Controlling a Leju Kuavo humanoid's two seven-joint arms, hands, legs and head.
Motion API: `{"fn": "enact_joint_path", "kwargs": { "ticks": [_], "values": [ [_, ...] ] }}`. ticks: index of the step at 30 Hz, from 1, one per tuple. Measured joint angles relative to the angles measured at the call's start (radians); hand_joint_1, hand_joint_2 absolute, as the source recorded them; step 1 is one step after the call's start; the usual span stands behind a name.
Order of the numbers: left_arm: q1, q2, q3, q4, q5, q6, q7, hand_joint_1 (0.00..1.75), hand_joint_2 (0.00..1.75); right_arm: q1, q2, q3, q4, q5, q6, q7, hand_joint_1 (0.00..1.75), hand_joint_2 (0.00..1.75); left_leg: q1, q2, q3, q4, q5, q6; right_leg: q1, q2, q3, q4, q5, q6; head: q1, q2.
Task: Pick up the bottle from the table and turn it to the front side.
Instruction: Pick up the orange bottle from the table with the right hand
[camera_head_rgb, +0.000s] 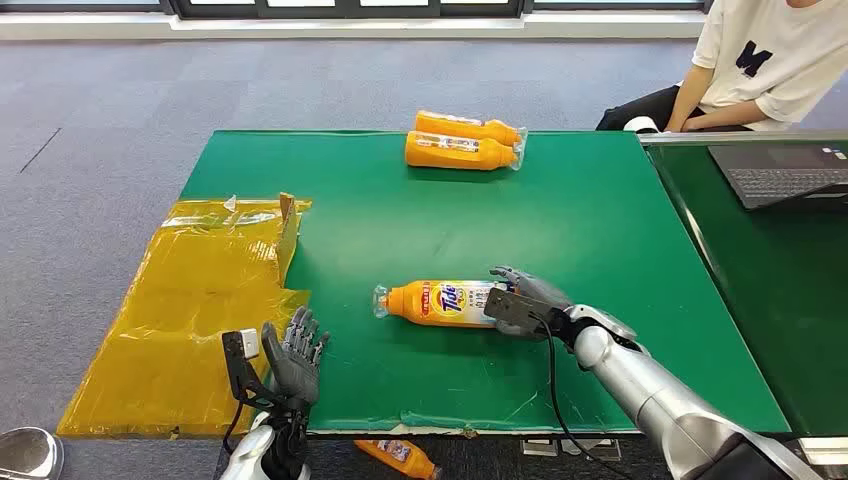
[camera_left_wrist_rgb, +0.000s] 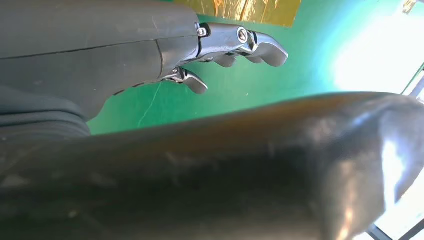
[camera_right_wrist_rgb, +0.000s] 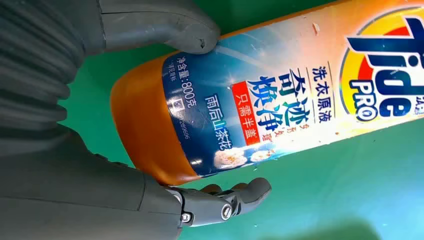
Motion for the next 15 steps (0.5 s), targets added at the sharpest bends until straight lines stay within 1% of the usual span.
{"fn": "enact_joint_path", "kwargs": {
  "ticks": [1, 5, 11, 15],
  "values": [
    [-0.001, 0.000, 0.000, 0.001, 0.001, 0.000, 0.001, 0.00, 0.00, 0.001, 0.003, 0.001, 0.003, 0.002, -0.004, 0.000, 0.00, 1.75, 0.000, 0.000, 0.001, 0.000, -0.001, 0.000, 0.000, 0.000, 0.001, 0.000, -0.001, 0.000, 0.000, 0.000],
    [-0.008, -0.002, -0.004, 0.012, 0.006, 0.000, 0.004, 0.00, 0.00, 0.008, 0.019, 0.005, 0.021, 0.020, -0.036, 0.004, 1.75, 1.75, 0.000, 0.003, 0.010, 0.000, -0.005, 0.000, 0.000, 0.002, 0.009, 0.000, -0.004, -0.001, 0.000, 0.000],
    [-0.018, -0.008, -0.016, 0.023, 0.018, -0.001, 0.008, 0.00, 0.00, 0.017, 0.028, 0.024, 0.031, 0.062, -0.085, 0.009, 1.75, 1.75, 0.000, 0.006, 0.010, 0.000, -0.006, 0.000, 0.000, 0.003, 0.010, 0.000, -0.005, -0.001, 0.000, 0.000],
    [-0.020, -0.011, -0.017, 0.023, 0.024, -0.004, 0.008, 0.00, 0.00, 0.017, 0.034, 0.025, 0.031, 0.071, -0.096, 0.009, 1.75, 1.75, 0.000, 0.008, 0.011, 0.000, -0.005, 0.000, 0.000, 0.004, 0.008, 0.000, -0.003, -0.001, 0.000, 0.000]
  ]
}}
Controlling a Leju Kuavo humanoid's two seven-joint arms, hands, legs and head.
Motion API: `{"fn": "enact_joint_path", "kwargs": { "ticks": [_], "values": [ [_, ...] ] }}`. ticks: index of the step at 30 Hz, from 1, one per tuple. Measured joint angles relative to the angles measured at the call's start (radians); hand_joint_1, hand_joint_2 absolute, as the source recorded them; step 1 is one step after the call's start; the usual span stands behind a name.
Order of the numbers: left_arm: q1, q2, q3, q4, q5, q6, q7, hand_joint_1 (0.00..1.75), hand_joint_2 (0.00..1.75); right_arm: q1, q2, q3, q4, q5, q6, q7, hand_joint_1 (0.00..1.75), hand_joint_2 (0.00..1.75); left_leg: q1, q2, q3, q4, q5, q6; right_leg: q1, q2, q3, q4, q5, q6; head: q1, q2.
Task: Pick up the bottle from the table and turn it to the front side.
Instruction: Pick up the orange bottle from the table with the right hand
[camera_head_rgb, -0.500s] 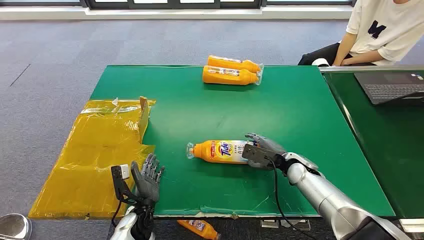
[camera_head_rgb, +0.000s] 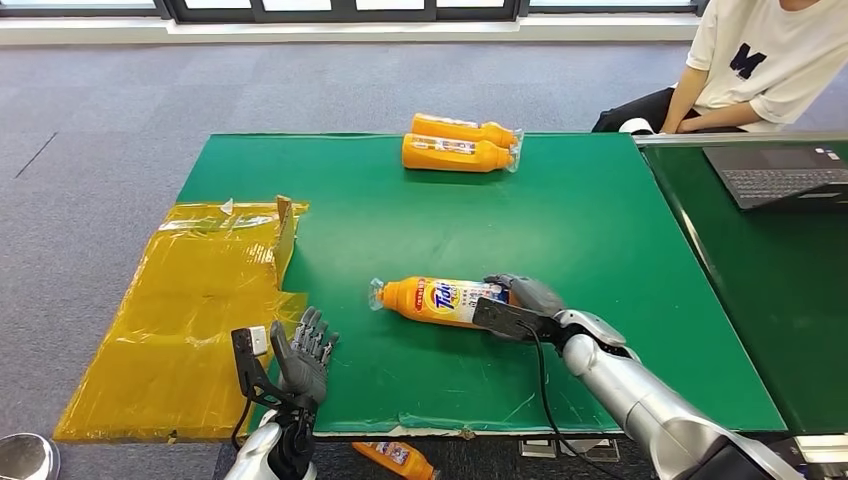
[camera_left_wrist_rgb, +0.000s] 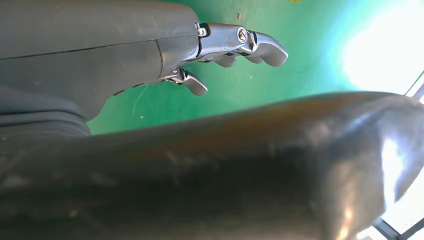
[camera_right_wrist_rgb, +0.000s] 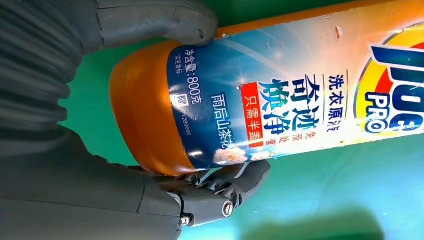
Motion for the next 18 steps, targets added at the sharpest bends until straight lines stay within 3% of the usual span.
{"fn": "enact_joint_path", "kwargs": {
  "ticks": [11, 18],
  "values": [
    [0.007, 0.000, 0.000, 0.003, 0.005, -0.002, 0.000, 0.00, 0.00, 0.017, 0.010, 0.001, 0.001, 0.024, -0.046, 0.002, 1.75, 1.75, 0.001, 0.001, 0.008, 0.000, -0.007, -0.001, 0.001, 0.001, 0.012, 0.000, -0.006, -0.002, 0.000, 0.000],
    [0.028, -0.003, 0.000, -0.029, -0.001, 0.013, -0.021, 0.00, 0.00, 0.060, 0.044, -0.020, -0.037, 0.068, -0.292, 0.005, 1.75, 1.75, 0.002, 0.001, 0.011, 0.000, -0.012, -0.002, 0.002, 0.002, 0.016, 0.001, -0.011, -0.002, 0.000, 0.000]
  ]
}}
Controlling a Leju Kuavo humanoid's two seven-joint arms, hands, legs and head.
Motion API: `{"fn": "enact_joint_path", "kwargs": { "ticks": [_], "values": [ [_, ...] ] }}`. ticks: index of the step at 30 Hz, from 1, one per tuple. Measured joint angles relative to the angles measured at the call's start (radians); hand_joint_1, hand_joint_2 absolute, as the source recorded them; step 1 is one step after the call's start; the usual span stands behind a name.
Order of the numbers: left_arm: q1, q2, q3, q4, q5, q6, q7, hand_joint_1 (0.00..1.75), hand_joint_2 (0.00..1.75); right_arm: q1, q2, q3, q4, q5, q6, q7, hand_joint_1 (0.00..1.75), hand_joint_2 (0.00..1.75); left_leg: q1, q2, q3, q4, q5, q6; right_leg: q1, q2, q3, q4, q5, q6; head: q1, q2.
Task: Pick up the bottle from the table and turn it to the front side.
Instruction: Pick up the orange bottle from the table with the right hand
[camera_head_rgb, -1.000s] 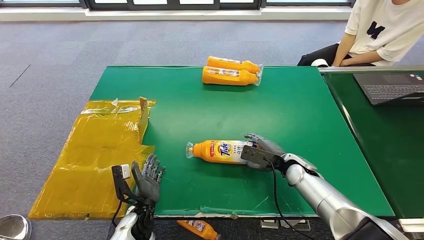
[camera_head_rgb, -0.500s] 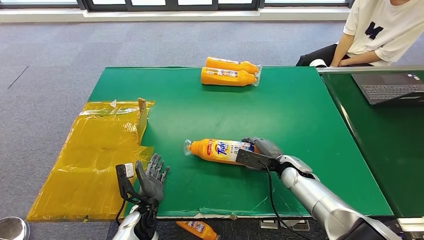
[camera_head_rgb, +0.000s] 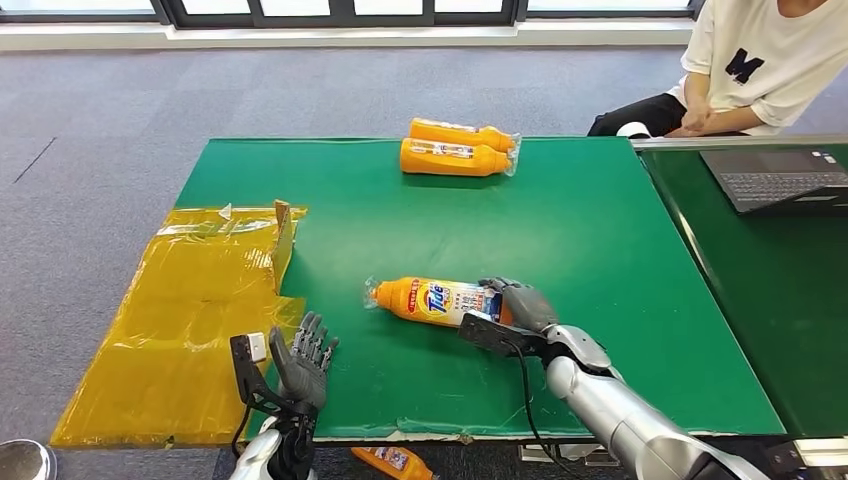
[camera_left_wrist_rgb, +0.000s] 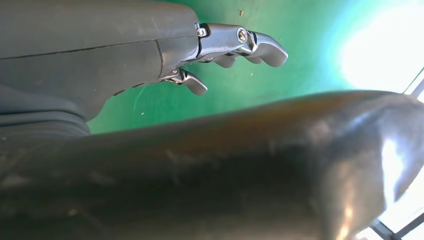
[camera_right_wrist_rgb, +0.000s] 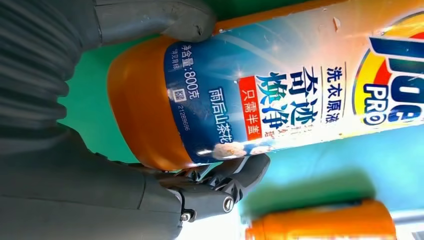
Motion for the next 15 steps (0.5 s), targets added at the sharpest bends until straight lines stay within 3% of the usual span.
{"fn": "enact_joint_path", "kwargs": {
  "ticks": [5, 15],
  "values": [
    [0.028, -0.003, 0.000, -0.034, -0.045, 0.041, -0.043, 0.00, 0.00, 0.070, 0.035, -0.099, -0.097, -0.043, -0.105, -0.080, 1.75, 1.75, 0.000, 0.000, -0.006, 0.000, 0.004, -0.001, 0.000, 0.000, -0.011, 0.001, 0.004, -0.001, 0.000, 0.000],
    [0.066, -0.010, 0.000, -0.092, -0.128, 0.121, -0.060, 0.00, 0.00, 0.207, 0.118, -0.263, -0.308, -0.062, -0.105, -0.141, 1.75, 1.75, 0.001, 0.000, -0.015, -0.002, 0.003, -0.002, 0.002, 0.001, -0.022, 0.001, 0.003, -0.002, 0.000, 0.000]
  ]
}}
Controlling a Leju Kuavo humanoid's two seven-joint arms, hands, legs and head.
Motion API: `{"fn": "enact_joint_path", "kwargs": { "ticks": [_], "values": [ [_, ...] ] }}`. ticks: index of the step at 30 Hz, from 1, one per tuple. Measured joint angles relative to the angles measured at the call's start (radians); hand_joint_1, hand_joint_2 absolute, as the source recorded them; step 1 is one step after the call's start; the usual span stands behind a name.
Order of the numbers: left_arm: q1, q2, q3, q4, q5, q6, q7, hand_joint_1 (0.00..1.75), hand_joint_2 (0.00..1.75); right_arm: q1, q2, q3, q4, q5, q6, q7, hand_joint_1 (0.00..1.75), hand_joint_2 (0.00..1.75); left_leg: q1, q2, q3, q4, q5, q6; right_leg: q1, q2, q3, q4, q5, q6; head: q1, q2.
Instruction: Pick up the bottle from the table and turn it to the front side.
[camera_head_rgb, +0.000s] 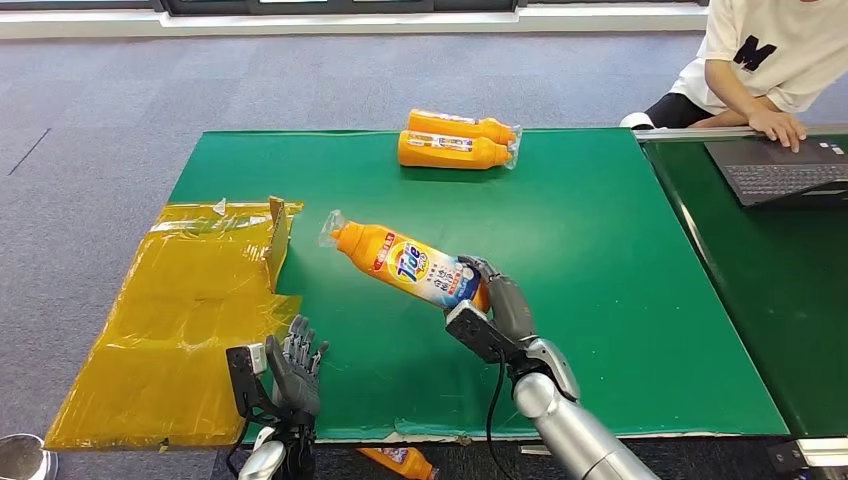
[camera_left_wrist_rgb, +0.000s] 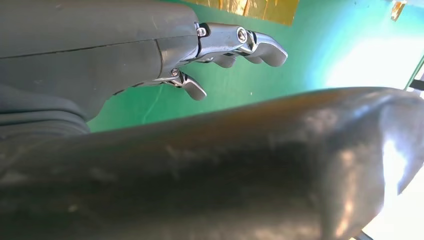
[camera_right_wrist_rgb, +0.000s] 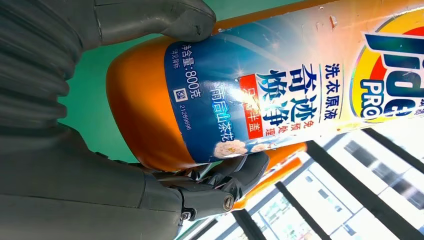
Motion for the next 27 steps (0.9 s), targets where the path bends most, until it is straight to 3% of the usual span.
{"fn": "enact_joint_path", "kwargs": {
  "ticks": [9, 16, 21, 27],
  "values": [
    [0.022, -0.007, 0.000, -0.057, -0.051, 0.039, 0.003, 0.00, 0.00, 0.124, 0.083, -0.078, -0.114, -0.148, 0.065, -0.143, 1.75, 1.75, 0.002, 0.000, -0.003, 0.000, 0.000, 0.000, 0.001, 0.000, -0.003, 0.000, 0.000, 0.000, 0.000, 0.000],
    [0.025, -0.008, -0.005, -0.081, -0.081, 0.031, -0.006, 0.00, 0.00, 0.172, 0.104, -0.121, -0.121, -0.236, 0.132, -0.204, 1.75, 1.75, 0.002, 0.000, -0.005, 0.000, 0.000, 0.000, 0.000, 0.000, -0.005, 0.000, 0.000, 0.000, 0.000, 0.000],
    [0.016, -0.008, -0.052, -0.112, -0.159, -0.012, -0.005, 0.00, 0.00, 0.183, 0.120, -0.146, -0.115, -0.295, 0.191, -0.279, 1.75, 1.75, 0.002, 0.000, -0.006, 0.000, 0.000, 0.000, 0.000, 0.000, -0.006, 0.000, 0.000, 0.000, 0.000, 0.000],
    [-0.004, -0.006, -0.103, -0.149, -0.219, -0.053, 0.006, 0.00, 0.00, 0.202, 0.127, -0.148, -0.110, -0.295, 0.195, -0.292, 1.75, 1.75, 0.002, 0.000, -0.007, 0.000, 0.000, 0.000, 0.000, 0.000, -0.007, 0.000, 0.000, 0.000, 0.000, 0.000]
  ]
}}
